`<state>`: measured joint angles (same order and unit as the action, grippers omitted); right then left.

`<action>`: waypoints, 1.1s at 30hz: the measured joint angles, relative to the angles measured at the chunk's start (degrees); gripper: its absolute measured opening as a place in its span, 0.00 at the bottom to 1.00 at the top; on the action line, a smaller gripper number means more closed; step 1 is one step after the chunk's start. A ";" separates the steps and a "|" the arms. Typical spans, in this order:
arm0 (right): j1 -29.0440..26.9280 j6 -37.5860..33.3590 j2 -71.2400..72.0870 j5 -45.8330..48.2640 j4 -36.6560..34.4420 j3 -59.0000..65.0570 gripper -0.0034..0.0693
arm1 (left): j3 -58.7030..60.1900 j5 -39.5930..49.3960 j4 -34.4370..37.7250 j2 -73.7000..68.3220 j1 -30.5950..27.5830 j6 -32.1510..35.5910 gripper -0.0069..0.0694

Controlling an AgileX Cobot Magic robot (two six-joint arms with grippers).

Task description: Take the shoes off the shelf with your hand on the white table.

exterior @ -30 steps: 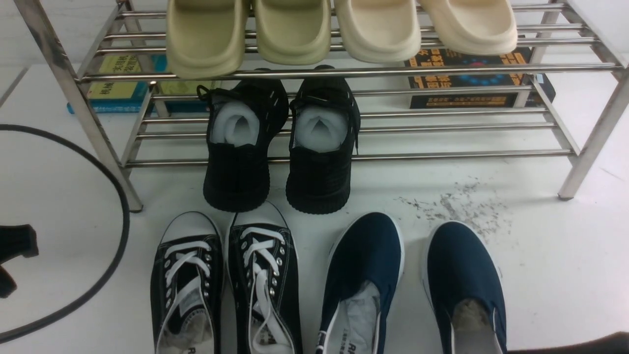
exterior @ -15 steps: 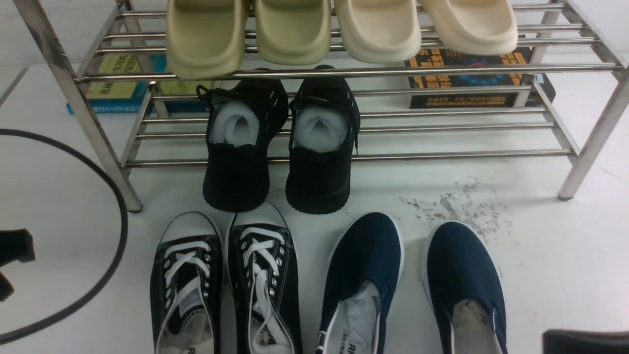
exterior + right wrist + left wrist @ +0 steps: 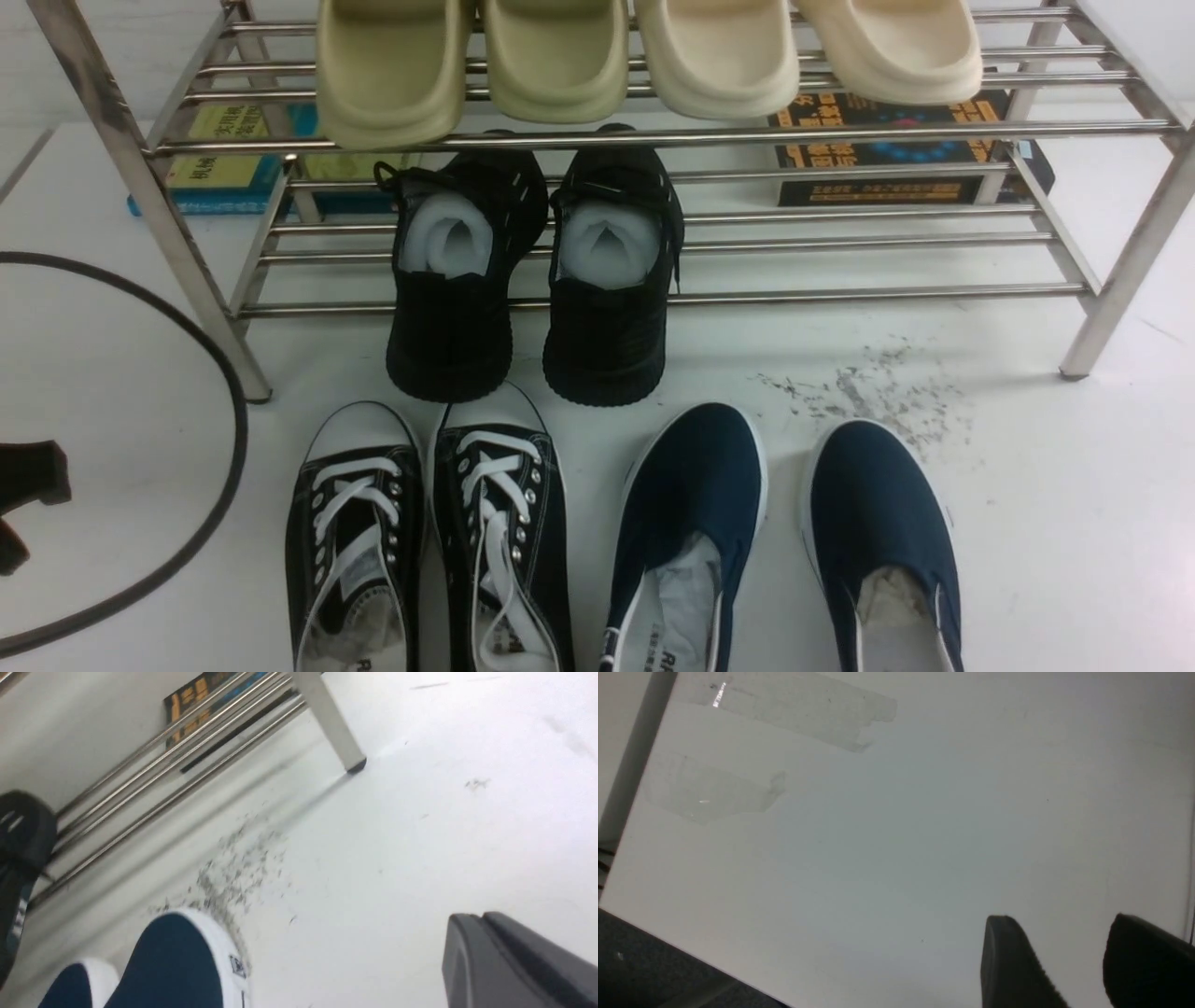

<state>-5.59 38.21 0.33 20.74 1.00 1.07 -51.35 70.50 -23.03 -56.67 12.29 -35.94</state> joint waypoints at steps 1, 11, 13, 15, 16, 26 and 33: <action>-1.91 -0.05 0.20 0.44 -0.63 -0.05 0.10 | 0.00 -0.11 -0.93 0.00 0.00 0.00 0.51; 1.24 -0.11 0.24 1.07 0.82 -0.22 0.13 | 0.00 -0.11 -4.47 0.00 0.00 0.00 0.51; 3.23 -0.11 0.24 1.13 0.89 -0.22 0.13 | 0.00 -0.11 -4.53 0.00 0.00 0.00 0.51; 7.00 -0.11 0.24 1.24 0.89 -0.22 0.13 | 0.00 -0.11 -4.53 0.00 0.00 0.00 0.51; 9.19 -0.11 0.24 1.35 0.94 -0.27 0.13 | 0.00 -0.15 -4.58 0.00 0.00 0.00 0.51; 13.80 -0.11 0.26 1.52 1.00 -0.27 0.15 | 0.00 -0.91 -4.92 0.00 0.00 0.00 0.51; 13.80 -0.11 0.26 1.57 1.00 -0.27 0.16 | 0.00 -0.49 -4.86 0.00 0.00 0.00 0.51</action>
<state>8.21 38.10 0.60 22.31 2.00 0.80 -51.35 70.01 -27.89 -56.67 12.29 -35.94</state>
